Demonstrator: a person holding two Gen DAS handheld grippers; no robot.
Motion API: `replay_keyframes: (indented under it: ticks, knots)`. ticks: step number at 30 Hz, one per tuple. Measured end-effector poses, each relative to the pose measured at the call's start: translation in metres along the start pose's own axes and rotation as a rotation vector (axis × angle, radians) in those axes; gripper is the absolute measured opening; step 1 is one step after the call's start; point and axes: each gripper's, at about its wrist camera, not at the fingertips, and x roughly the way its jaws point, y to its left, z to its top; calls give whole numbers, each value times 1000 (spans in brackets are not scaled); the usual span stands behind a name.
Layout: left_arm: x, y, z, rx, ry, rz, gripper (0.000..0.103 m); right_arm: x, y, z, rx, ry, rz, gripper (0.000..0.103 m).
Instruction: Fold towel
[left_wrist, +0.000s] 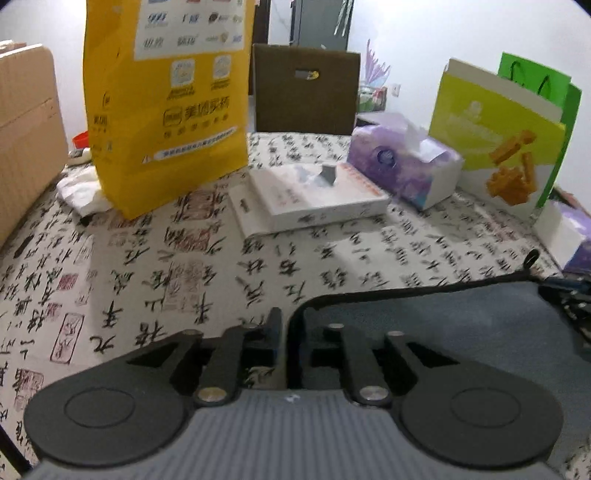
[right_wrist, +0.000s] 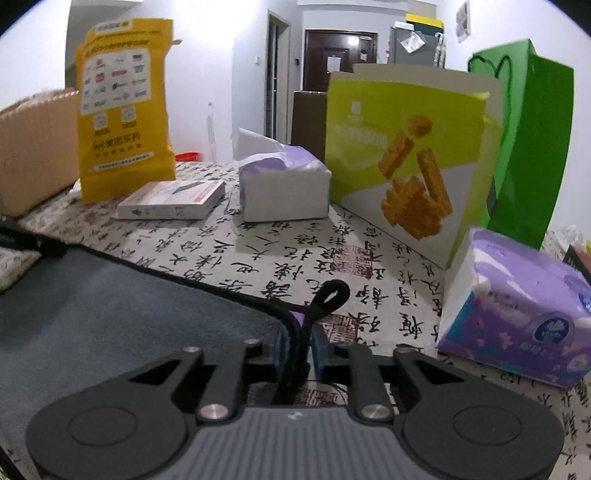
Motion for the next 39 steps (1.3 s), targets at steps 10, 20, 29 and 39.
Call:
replay_keyframes:
  ticks: [10, 20, 29, 39]
  knots:
    - [-30, 4, -2, -21, -13, 62, 93, -19, 2, 7, -8, -5, -80, 91]
    - [-88, 1, -6, -45, 8, 64, 103, -71, 10, 16, 46, -2, -75, 102]
    - [-130, -8, -19, -36, 22, 59, 103, -118, 14, 2, 98, 21, -84, 103]
    - [-172, -28, -42, -9, 16, 50, 103, -158, 25, -6, 149, 19, -63, 103]
